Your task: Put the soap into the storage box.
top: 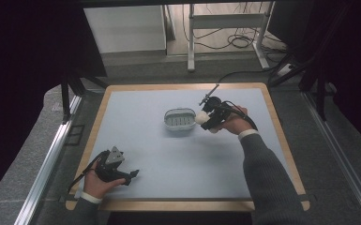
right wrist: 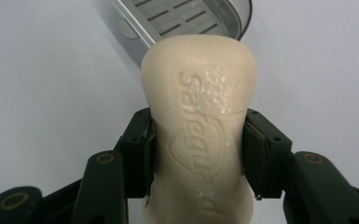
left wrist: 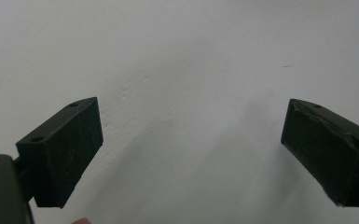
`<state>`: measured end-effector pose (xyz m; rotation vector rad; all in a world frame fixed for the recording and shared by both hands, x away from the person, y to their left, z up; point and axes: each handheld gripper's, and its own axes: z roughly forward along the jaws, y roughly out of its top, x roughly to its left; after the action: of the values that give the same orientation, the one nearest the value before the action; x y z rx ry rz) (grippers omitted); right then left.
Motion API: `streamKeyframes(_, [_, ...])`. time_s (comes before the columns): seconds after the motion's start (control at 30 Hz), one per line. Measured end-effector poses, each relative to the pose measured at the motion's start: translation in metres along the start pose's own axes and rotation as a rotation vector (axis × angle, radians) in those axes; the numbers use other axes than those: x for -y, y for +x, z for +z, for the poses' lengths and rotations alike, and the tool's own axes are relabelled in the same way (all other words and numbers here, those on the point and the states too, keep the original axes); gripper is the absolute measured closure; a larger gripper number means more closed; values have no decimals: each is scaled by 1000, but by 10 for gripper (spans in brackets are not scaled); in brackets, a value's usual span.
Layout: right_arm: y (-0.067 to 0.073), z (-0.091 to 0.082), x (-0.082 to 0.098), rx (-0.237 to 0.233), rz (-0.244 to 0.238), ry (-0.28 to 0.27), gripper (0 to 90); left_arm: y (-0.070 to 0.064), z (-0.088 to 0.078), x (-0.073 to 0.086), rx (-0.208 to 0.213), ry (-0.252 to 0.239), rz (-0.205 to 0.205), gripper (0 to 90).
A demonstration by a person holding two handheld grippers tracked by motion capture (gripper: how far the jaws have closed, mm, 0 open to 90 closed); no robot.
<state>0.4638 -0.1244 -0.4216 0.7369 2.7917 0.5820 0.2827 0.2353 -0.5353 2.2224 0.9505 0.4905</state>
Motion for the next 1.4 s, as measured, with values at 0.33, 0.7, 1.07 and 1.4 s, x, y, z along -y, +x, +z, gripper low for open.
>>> streamKeyframes(0.33, [-6,5,-15,-5,-37,0,495,1,0,0,-1,-1,-1,58])
streamKeyframes(0.7, [-6,12,-34,-15,-89,-6,495,1,0,0,-2,-3,-3,58])
streamKeyframes(1.07, [-3,35,-57,-34,-166,11,495,0,1,1,4,5,-2,58])
streamKeyframes(1.4, [2,51,-76,-52,-238,19,495,0,1,1,3,4,-2,57])
